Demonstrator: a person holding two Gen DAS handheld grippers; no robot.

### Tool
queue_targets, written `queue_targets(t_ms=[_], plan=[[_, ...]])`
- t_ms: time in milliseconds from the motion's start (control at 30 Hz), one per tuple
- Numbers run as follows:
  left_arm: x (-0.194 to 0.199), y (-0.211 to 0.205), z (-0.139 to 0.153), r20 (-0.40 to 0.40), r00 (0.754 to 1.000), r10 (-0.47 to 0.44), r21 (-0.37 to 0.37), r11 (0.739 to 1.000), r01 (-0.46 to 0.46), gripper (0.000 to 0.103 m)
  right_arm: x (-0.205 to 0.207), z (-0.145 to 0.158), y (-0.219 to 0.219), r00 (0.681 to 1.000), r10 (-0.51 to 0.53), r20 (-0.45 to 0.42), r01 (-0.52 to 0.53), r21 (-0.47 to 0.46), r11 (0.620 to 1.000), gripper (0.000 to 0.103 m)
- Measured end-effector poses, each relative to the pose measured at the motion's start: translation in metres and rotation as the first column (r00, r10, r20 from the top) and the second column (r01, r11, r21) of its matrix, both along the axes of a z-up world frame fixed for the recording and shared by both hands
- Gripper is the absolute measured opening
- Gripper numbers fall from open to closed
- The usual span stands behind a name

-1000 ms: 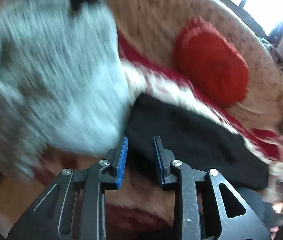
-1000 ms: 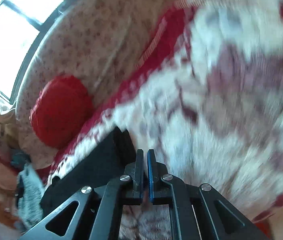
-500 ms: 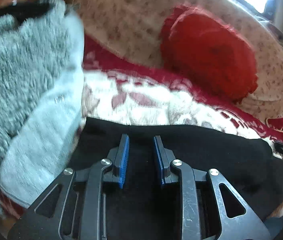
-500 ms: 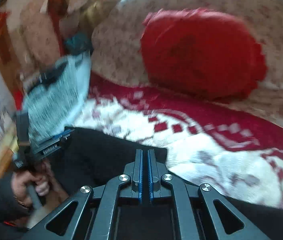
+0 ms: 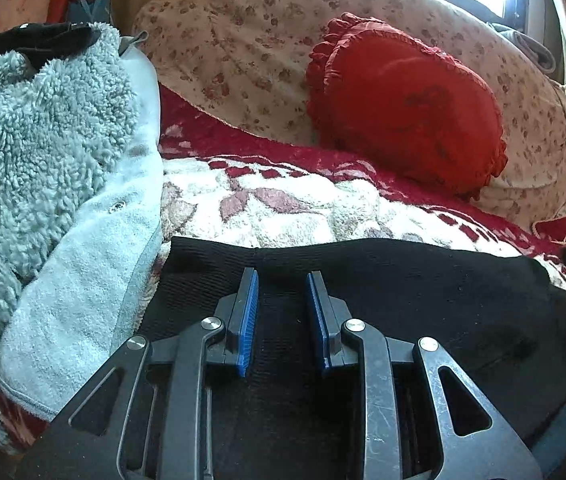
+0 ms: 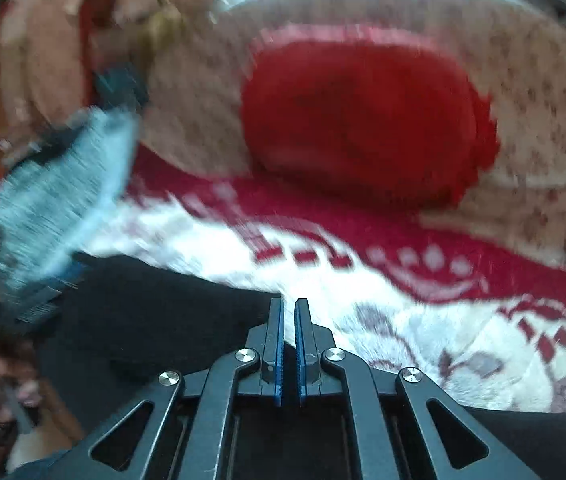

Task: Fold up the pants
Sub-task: 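Open the left tool to release the folded pants while the right tool holds the leg end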

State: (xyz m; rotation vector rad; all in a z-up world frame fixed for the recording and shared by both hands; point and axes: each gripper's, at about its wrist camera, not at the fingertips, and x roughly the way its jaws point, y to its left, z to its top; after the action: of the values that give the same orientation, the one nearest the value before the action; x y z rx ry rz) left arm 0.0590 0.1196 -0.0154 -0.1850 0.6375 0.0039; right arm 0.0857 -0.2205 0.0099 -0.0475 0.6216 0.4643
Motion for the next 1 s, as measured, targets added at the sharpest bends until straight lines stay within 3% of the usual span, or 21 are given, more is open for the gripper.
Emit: queue_targets(t_ms=[67,167,200,300,367,400,467,533,633,667,733,800,833,900,967,1000], plan=[[-0.001,0.000,0.000,0.004,1.000,0.001,0.002,1.000,-0.001,0.025,-0.009,-0.004,-0.009,0.993,0.080,-0.082,-0.074,0.083,0.994,0.003],[-0.002,-0.003,-0.001,0.011,1.000,0.003,0.016,1.000,-0.003,0.025,-0.007,-0.038,-0.035,0.969,-0.006,-0.247,0.012,0.026,1.000,0.003],[-0.001,-0.004,-0.001,0.013,1.000,0.006,0.019,1.000,-0.006,0.025,-0.010,-0.041,-0.058,0.965,0.010,-0.261,0.023,0.123,0.992,0.000],[0.000,-0.004,-0.001,0.012,1.000,0.008,0.021,1.000,-0.008,0.025,-0.019,-0.036,-0.121,0.956,-0.148,-0.254,0.189,0.143,0.971,0.000],[0.001,-0.003,-0.001,0.010,1.000,0.009,0.012,1.000,-0.009,0.025,-0.023,-0.038,-0.182,0.915,-0.301,-0.268,0.361,0.212,0.908,0.000],[0.001,-0.003,-0.001,0.009,1.000,0.009,0.008,1.000,-0.009,0.025,-0.025,-0.039,-0.201,0.891,-0.370,-0.264,0.425,0.196,0.884,0.000],[0.001,-0.003,-0.002,0.008,1.000,0.010,0.011,1.000,-0.010,0.025,-0.035,-0.047,-0.254,0.836,-0.465,-0.291,0.537,0.256,0.804,0.000],[0.002,-0.003,-0.001,0.004,1.000,0.011,0.018,1.000,-0.011,0.025,-0.045,-0.048,-0.276,0.815,-0.507,-0.282,0.575,0.272,0.772,0.000],[0.003,-0.005,-0.001,0.000,1.000,0.010,0.041,0.999,-0.010,0.025,-0.057,-0.035,-0.273,0.800,-0.557,-0.224,0.599,0.263,0.756,0.000],[0.003,-0.005,0.000,-0.004,1.000,0.011,0.048,0.999,-0.011,0.025,-0.067,-0.025,-0.270,0.809,-0.560,-0.178,0.588,0.277,0.760,0.000],[0.004,-0.006,0.001,-0.011,1.000,0.011,0.058,0.998,-0.010,0.025,-0.080,-0.012,-0.258,0.863,-0.487,-0.133,0.500,0.356,0.789,0.001],[0.005,-0.007,0.002,-0.025,1.000,0.009,0.067,0.998,-0.008,0.025,-0.090,-0.011,-0.244,0.894,-0.426,-0.138,0.447,0.320,0.835,0.001],[0.006,-0.007,0.004,-0.033,0.999,0.008,0.066,0.998,-0.006,0.025,-0.091,-0.015,-0.236,0.888,-0.432,-0.156,0.459,0.250,0.853,0.001],[0.007,-0.004,0.007,-0.055,0.998,-0.001,0.051,0.999,0.004,0.025,-0.089,-0.038,-0.234,0.813,-0.526,-0.250,0.553,0.049,0.832,0.001],[0.005,-0.003,0.015,-0.084,0.996,0.014,0.055,0.998,-0.009,0.024,-0.100,-0.035,-0.250,0.797,-0.550,-0.250,0.593,0.147,0.792,0.000],[-0.001,-0.004,0.023,-0.088,0.995,0.038,0.067,0.997,-0.032,0.024,-0.106,-0.028,-0.251,0.787,-0.577,-0.217,0.610,0.142,0.779,0.001]])
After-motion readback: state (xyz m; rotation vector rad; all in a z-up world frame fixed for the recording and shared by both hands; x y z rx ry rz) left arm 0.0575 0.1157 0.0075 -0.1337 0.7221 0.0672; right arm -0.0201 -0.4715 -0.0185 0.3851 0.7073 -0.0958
